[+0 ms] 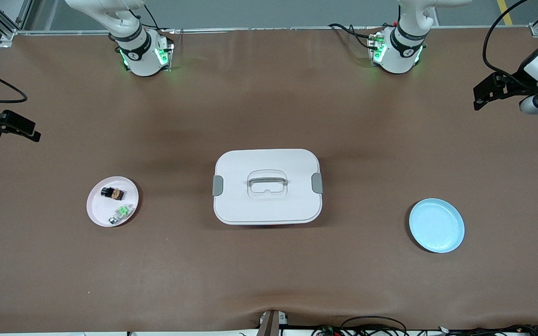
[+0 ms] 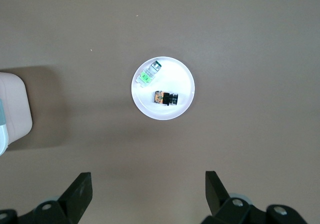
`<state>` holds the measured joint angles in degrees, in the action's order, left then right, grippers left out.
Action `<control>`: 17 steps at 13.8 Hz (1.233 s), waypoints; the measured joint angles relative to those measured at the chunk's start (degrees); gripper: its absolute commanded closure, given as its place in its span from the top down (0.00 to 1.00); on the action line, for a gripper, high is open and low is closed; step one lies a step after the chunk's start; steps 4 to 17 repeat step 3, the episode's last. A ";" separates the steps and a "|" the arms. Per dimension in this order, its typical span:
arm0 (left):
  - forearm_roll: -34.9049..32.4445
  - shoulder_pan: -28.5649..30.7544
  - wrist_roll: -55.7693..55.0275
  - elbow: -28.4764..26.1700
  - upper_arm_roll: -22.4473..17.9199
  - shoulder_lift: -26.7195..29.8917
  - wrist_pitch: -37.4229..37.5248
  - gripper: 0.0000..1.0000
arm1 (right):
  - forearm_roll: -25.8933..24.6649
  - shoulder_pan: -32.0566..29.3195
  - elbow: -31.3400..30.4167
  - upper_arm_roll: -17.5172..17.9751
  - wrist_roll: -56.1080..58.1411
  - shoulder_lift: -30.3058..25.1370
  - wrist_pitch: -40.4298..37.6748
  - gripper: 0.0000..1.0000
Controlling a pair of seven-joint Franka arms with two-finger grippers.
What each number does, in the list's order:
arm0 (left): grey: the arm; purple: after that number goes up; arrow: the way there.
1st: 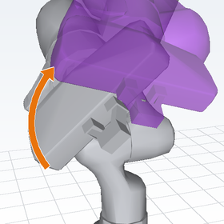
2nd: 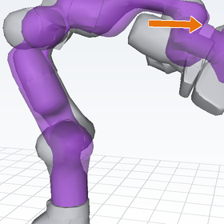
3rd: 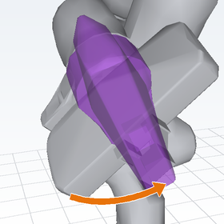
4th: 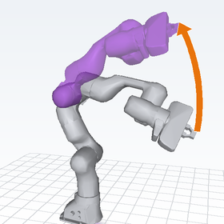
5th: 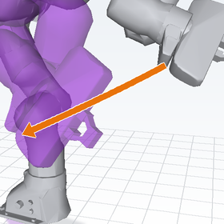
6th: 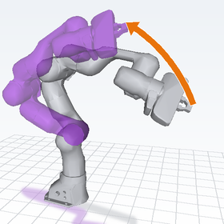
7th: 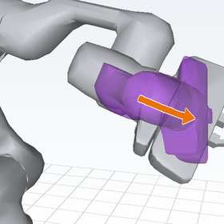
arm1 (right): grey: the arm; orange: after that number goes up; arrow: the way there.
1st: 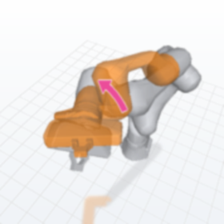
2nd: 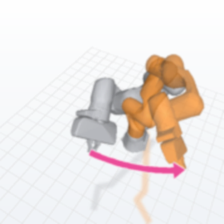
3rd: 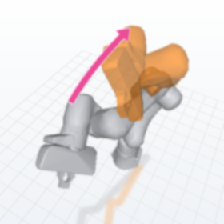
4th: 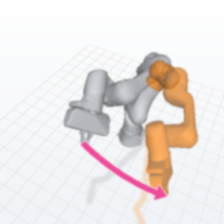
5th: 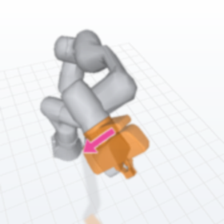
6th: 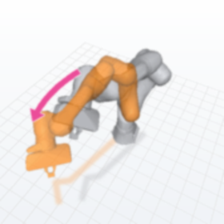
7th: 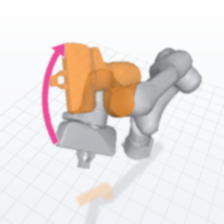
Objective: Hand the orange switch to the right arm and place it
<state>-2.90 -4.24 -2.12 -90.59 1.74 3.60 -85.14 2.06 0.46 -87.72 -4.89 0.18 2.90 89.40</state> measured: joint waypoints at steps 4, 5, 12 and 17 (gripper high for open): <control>0.00 0.03 0.00 0.02 -0.02 -0.03 0.00 1.00 | -0.22 -0.46 0.49 0.31 0.00 -0.12 -0.02 1.00; 0.00 0.03 0.00 0.02 -0.02 -0.03 0.00 1.00 | -0.22 -0.46 0.49 0.31 0.00 -0.12 -0.02 1.00; 0.00 0.03 0.00 0.02 -0.02 -0.03 0.00 1.00 | -0.22 -0.46 0.49 0.31 0.00 -0.12 -0.02 1.00; 0.00 0.03 0.00 0.02 -0.02 -0.03 0.00 1.00 | -0.22 -0.46 0.49 0.31 0.00 -0.12 -0.02 1.00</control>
